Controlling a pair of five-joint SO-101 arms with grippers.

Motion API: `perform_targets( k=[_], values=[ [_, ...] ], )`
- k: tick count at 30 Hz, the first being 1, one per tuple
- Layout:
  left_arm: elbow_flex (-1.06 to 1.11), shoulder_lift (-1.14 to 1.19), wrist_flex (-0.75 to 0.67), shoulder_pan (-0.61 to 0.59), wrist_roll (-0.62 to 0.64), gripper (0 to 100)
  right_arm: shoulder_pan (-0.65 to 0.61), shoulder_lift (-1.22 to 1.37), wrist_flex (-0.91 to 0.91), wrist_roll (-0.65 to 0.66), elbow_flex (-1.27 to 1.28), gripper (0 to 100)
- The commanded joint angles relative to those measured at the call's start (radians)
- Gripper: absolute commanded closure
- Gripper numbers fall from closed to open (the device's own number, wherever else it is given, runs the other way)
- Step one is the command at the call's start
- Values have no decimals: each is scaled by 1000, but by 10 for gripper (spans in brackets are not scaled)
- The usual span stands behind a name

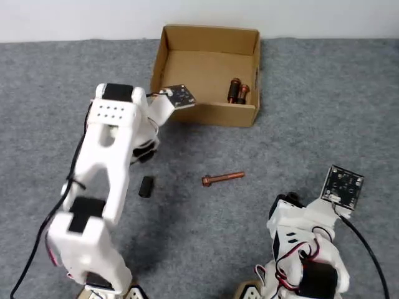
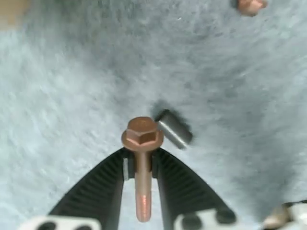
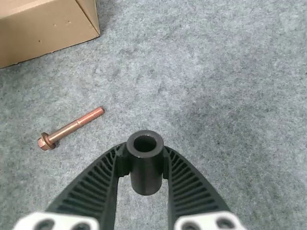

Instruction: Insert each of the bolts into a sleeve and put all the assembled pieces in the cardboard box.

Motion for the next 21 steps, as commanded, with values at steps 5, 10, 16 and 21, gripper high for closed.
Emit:
perform_targets(
  k=[5,10,16,21],
  values=[
    [156,-362,-35,44,235,995,-45,-56,-21,12,-14,991],
    [308,-528,-172,54,420,995,-119,-127,-24,14,-8,991],
    [547,-697,-387,52,663,995,-166,-117,-24,14,-9,991],
    [725,-864,-562,52,770,995,-248,-117,-24,32,-9,991]
  ],
)
